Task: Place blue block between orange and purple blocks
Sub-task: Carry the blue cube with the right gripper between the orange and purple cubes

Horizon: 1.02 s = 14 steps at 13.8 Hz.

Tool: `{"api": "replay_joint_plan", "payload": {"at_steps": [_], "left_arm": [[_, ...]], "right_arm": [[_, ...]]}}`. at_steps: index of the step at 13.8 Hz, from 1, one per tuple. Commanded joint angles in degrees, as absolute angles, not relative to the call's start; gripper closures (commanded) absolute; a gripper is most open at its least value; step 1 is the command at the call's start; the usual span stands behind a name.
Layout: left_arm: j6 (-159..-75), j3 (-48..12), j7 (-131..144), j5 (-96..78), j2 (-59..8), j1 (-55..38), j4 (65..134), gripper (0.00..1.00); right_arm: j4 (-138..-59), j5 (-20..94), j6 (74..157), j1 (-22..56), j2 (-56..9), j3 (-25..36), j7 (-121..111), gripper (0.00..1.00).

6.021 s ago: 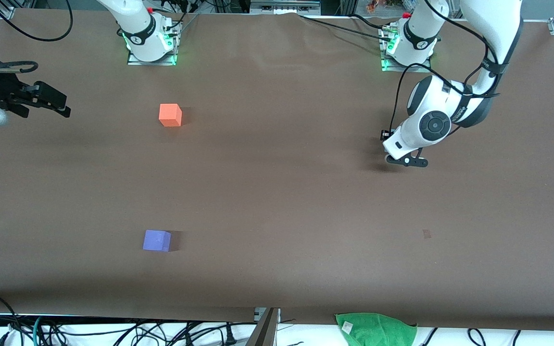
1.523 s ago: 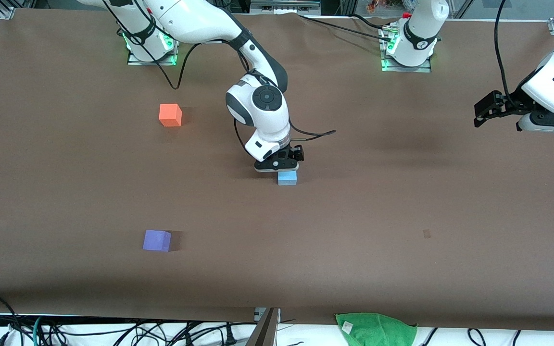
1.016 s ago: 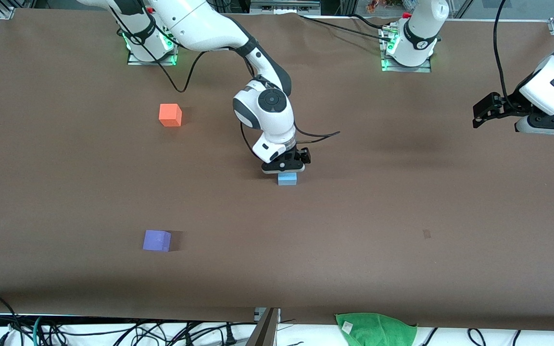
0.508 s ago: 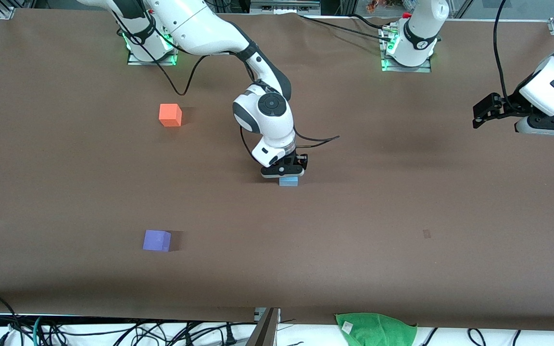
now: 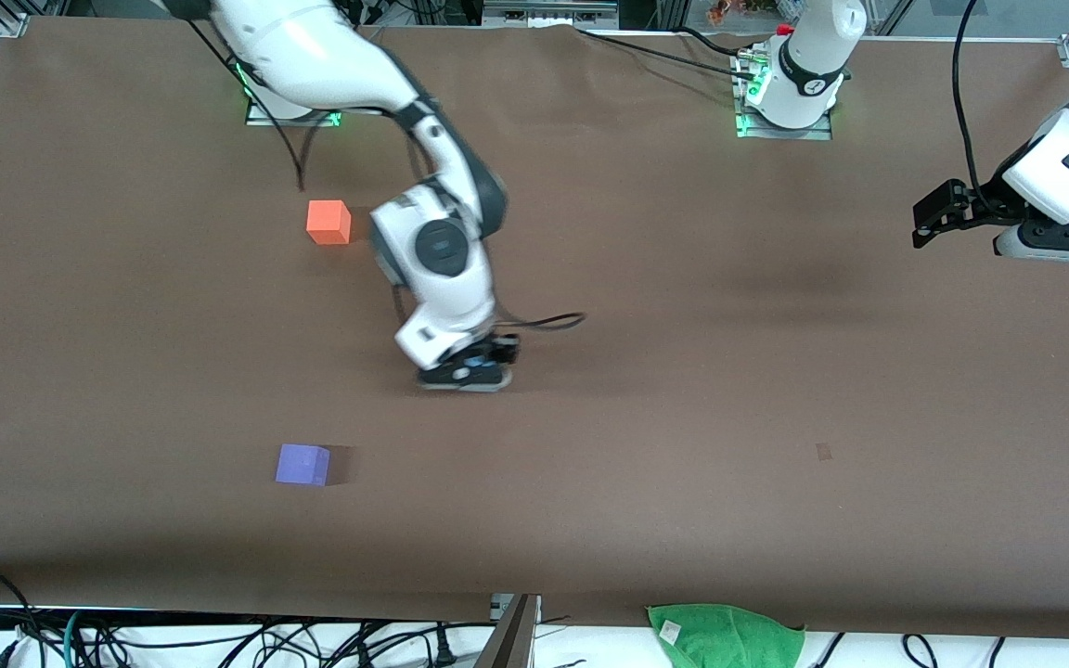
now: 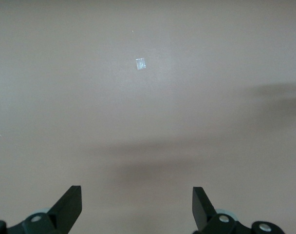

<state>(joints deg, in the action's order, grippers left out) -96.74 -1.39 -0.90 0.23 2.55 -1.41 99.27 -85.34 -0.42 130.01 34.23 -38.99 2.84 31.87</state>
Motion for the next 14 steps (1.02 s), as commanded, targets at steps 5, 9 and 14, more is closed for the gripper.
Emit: {"api": "replay_joint_plan", "payload": {"at_steps": [5, 9, 14], "left_arm": [[-96.06, -0.79, -1.23, -0.62, 2.20, -1.93, 98.35, 0.00], [-96.06, -0.79, -1.23, -0.62, 2.20, -1.93, 98.35, 0.00], [-96.06, -0.79, -1.32, -0.70, 2.20, -1.93, 98.35, 0.00]], "right_arm": [[-117.47, 2.29, 137.43, 21.10, -19.35, 1.76, 16.53, 0.76], [-126.55, 2.29, 147.11, 18.81, -18.10, 2.02, 15.82, 0.75], [-127.71, 2.37, 148.80, 17.49, -19.33, 2.20, 15.73, 0.66]]}}
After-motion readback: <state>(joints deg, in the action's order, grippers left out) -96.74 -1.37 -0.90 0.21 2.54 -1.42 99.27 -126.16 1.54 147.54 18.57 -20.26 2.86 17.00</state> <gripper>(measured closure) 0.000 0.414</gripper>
